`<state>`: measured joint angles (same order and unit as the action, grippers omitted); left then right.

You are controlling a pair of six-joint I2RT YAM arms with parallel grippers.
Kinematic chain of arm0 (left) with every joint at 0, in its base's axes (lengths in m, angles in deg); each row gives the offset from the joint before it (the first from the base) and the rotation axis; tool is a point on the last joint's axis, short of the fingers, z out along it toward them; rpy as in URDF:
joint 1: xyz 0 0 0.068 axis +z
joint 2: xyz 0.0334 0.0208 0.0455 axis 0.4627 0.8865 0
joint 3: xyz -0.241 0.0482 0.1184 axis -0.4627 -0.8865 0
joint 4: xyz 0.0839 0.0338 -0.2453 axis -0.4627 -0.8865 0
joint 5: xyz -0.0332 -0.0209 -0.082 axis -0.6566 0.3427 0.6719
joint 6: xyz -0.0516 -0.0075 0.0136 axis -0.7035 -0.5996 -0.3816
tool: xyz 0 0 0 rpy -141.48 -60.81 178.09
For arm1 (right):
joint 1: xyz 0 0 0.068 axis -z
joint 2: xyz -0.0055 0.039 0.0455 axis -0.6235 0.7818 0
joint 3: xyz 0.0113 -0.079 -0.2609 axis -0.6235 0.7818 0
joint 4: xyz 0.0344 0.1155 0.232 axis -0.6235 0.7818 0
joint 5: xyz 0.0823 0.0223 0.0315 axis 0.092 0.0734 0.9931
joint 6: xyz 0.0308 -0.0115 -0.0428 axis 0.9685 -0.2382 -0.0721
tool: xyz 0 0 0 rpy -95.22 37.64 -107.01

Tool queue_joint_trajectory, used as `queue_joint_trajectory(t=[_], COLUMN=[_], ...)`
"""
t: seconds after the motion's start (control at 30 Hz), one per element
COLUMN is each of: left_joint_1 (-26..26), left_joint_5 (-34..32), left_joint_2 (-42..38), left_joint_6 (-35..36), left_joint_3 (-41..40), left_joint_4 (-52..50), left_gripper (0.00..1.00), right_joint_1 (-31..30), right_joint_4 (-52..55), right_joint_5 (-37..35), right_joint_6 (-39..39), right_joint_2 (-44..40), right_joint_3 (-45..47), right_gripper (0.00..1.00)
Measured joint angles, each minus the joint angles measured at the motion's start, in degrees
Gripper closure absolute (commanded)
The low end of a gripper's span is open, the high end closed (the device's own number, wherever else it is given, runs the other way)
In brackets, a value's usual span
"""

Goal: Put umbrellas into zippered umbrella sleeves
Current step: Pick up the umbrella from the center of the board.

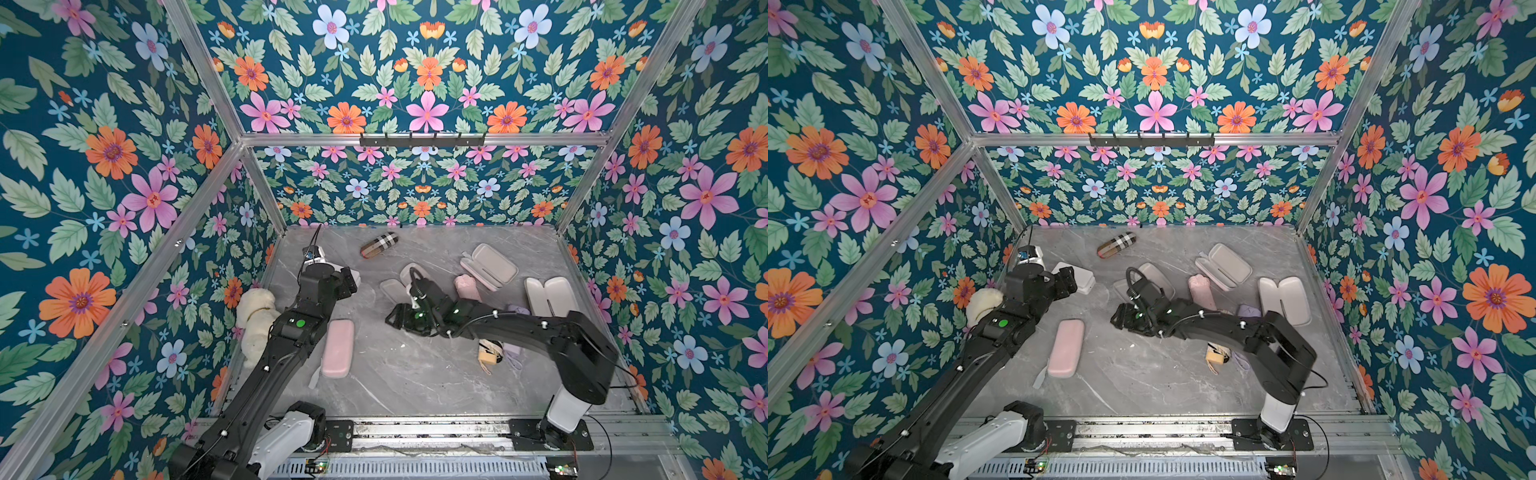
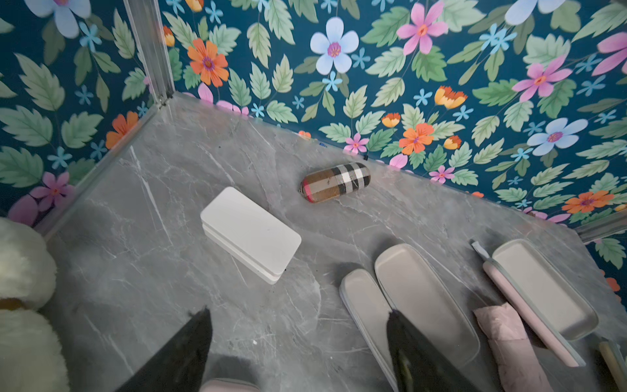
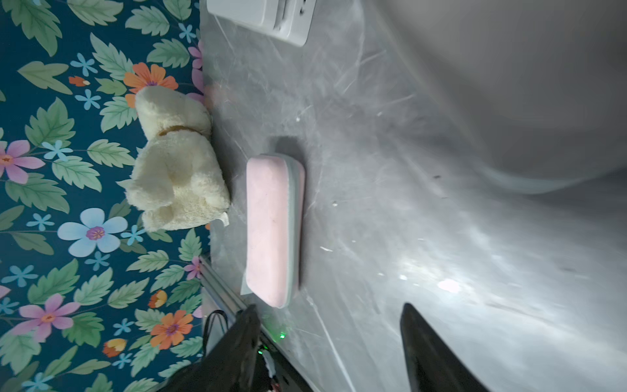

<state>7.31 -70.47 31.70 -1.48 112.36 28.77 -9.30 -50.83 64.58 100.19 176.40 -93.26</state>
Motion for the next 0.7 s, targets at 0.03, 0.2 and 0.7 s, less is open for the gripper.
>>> queue_joint_trajectory(t=[0.03,0.2,0.7], left_joint_1=[0.0,-1.9,-9.4], left_joint_5=[1.0,4.7,13.0], left_joint_2=[1.0,6.9,23.5], left_joint_6=[-0.5,-4.5,-12.2], left_joint_3=[-1.1,-5.4,-5.7], left_joint_4=[1.1,6.5,16.2], left_gripper=[0.22,0.23,0.15], right_joint_1=[3.2,20.4,29.7], right_joint_4=[2.1,15.3,31.3], right_joint_5=[-0.1,-3.3,-16.6], right_joint_6=[-1.6,-10.8,-32.6], right_joint_2=[-2.5,-9.3,5.9], right_joint_3=[1.2,1.4,-15.5], right_gripper=[0.36,0.30,0.23])
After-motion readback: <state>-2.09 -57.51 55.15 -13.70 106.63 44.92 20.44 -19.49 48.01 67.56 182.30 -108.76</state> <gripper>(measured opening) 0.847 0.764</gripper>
